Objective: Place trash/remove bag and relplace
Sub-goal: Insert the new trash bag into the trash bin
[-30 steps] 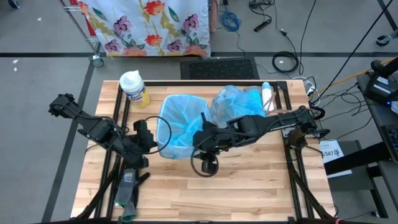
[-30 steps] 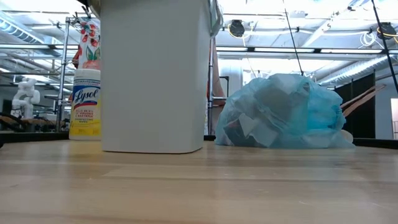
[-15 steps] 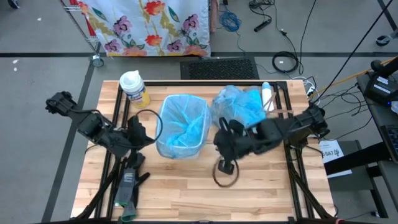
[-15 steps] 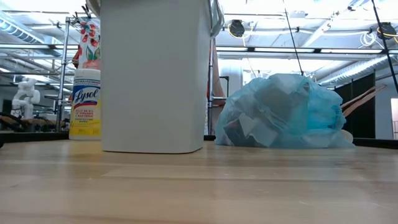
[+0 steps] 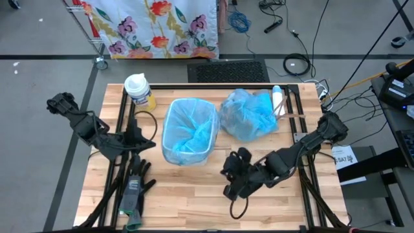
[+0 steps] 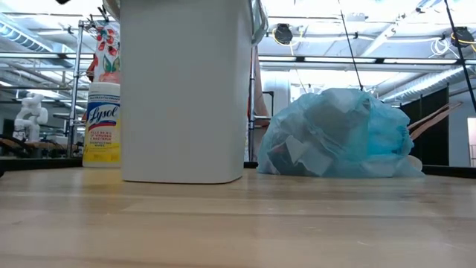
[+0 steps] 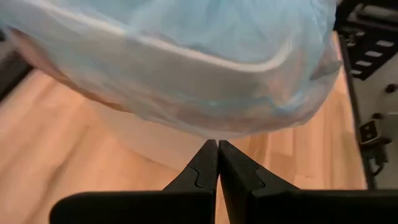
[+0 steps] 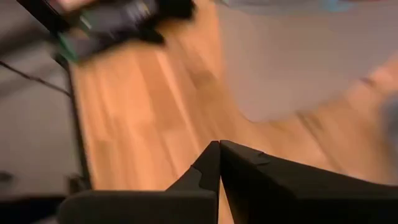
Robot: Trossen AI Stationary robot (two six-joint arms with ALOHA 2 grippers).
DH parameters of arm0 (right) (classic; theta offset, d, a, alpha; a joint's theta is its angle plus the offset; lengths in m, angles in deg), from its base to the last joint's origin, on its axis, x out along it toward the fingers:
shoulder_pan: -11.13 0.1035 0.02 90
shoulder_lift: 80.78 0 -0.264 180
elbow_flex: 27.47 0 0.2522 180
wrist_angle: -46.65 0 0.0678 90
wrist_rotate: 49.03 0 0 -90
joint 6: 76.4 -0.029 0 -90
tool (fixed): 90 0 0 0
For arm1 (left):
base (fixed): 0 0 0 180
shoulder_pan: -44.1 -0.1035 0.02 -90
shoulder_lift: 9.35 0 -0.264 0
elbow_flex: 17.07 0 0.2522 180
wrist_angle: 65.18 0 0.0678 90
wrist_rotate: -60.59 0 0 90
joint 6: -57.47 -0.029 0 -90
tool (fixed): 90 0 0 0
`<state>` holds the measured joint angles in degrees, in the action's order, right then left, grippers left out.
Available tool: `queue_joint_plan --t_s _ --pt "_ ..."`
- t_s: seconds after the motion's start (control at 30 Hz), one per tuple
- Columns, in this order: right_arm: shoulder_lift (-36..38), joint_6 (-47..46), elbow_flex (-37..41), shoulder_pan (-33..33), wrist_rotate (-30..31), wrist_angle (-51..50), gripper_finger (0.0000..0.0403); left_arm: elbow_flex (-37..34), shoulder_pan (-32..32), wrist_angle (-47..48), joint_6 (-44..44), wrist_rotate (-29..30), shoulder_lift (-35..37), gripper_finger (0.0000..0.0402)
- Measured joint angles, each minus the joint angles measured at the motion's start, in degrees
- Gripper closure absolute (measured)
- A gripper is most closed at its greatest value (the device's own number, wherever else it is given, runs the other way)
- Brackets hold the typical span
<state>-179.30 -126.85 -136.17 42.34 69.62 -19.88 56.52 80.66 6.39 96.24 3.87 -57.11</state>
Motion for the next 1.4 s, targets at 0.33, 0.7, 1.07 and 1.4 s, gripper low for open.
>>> queue_joint_plan --t_s 0.33,0.7,1.07,1.4 --pt "17.1 9.4 28.3 -4.6 2.1 40.7 0.0403 -10.6 0.0 -9.6 -0.2 1.2 9.2 0.0387" --pt "23.1 14.2 38.0 -16.1 -11.4 58.0 0.0403 -10.7 -1.6 -12.8 -7.6 2.2 16.8 0.0387" --pt "20.8 15.2 38.0 -18.2 -12.6 58.1 0.0403 -10.7 -5.1 -13.5 -12.7 1.1 14.8 0.0387" --pt "20.6 15.6 38.0 -20.4 -15.4 58.1 0.0403 -10.7 -11.3 -17.5 -18.3 -5.4 12.5 0.0397"
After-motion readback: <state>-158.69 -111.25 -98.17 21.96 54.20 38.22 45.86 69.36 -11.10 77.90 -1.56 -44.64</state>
